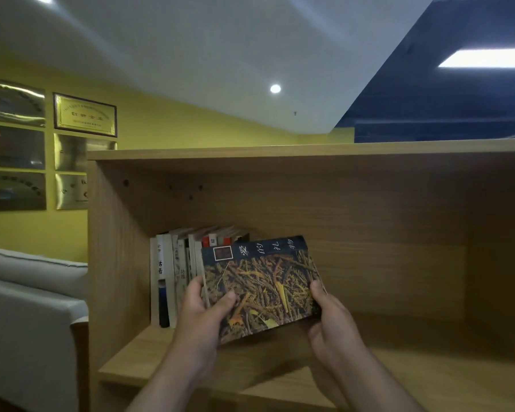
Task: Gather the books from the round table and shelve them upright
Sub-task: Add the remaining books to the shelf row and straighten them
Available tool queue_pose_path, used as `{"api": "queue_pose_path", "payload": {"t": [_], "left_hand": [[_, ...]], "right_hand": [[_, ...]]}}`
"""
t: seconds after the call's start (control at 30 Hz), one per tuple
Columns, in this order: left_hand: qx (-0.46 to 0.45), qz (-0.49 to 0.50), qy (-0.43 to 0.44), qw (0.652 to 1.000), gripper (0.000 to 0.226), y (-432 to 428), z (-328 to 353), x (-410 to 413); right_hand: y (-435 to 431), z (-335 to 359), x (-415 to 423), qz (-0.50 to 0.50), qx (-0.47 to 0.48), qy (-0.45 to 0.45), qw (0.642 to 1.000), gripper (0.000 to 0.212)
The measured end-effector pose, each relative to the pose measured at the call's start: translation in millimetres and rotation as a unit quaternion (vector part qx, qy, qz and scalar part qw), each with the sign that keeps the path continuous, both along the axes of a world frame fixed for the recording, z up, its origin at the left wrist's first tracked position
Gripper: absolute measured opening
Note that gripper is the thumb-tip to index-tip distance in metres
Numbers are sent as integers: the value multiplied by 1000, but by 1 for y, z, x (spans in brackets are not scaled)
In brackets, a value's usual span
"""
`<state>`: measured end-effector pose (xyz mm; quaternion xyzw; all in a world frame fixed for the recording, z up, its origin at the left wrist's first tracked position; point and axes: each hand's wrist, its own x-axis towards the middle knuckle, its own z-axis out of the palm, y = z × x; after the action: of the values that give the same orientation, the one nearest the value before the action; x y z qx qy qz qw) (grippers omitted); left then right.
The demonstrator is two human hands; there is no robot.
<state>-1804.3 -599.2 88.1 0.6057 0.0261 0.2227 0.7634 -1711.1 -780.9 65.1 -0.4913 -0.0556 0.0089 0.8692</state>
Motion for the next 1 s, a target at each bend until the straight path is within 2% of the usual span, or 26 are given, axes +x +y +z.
{"api": "queue_pose_path", "payload": {"t": [0.03,0.07,0.1,0.13,0.17,0.23,0.27,0.33,0.43,0.5,0.63,0.73,0.8,0.83,0.87,0.9,0.93,0.97,1.0], "left_hand": [[26,13,-3,1000,45,1,5,2],[60,25,-3,998,38,2,11,3],[101,32,1,994,33,2,18,5],[140,32,8,990,31,1,26,7],[170,29,17,985,29,-1,36,9],[212,17,37,976,26,-7,52,20],[234,13,50,971,27,-10,60,29],[269,15,82,960,39,-15,75,44],[274,11,128,953,54,-17,96,62],[272,9,160,949,57,-17,103,69],[260,11,164,951,41,-13,101,79],[185,-2,87,979,26,-5,94,78],[165,26,11,986,16,10,76,75],[191,69,-31,979,11,21,59,74],[261,137,-63,953,10,34,37,73],[353,207,-72,910,15,48,12,73],[436,253,-66,861,28,61,-13,73],[486,262,-43,832,44,70,-33,74],[503,241,-16,830,59,76,-49,75]], "right_hand": [[-4,-2,-3,-37,-123,-36,991,73],[-10,-4,-3,-99,-282,-90,950,70],[-15,-5,-4,-151,-428,-161,876,71],[-18,-3,-9,-158,-532,-236,797,76],[-18,-1,-14,-105,-589,-271,754,82],[-9,-2,-10,3,-630,-282,724,98],[-3,-4,-3,25,-633,-291,717,106],[8,-9,14,34,-607,-292,739,115],[21,-12,31,62,-494,-269,825,112],[29,-16,40,82,-441,-254,857,109],[47,-19,46,109,-417,-249,867,103],[50,-23,50,122,-400,-237,877,101],[50,-25,53,128,-401,-229,878,98],[51,-27,53,129,-404,-226,877,96],[51,-28,53,129,-406,-224,877,95],[52,-31,52,129,-407,-222,877,94],[54,-33,52,128,-408,-223,876,94],[55,-35,51,125,-408,-225,876,95],[55,-35,51,123,-411,-226,875,96]]}}
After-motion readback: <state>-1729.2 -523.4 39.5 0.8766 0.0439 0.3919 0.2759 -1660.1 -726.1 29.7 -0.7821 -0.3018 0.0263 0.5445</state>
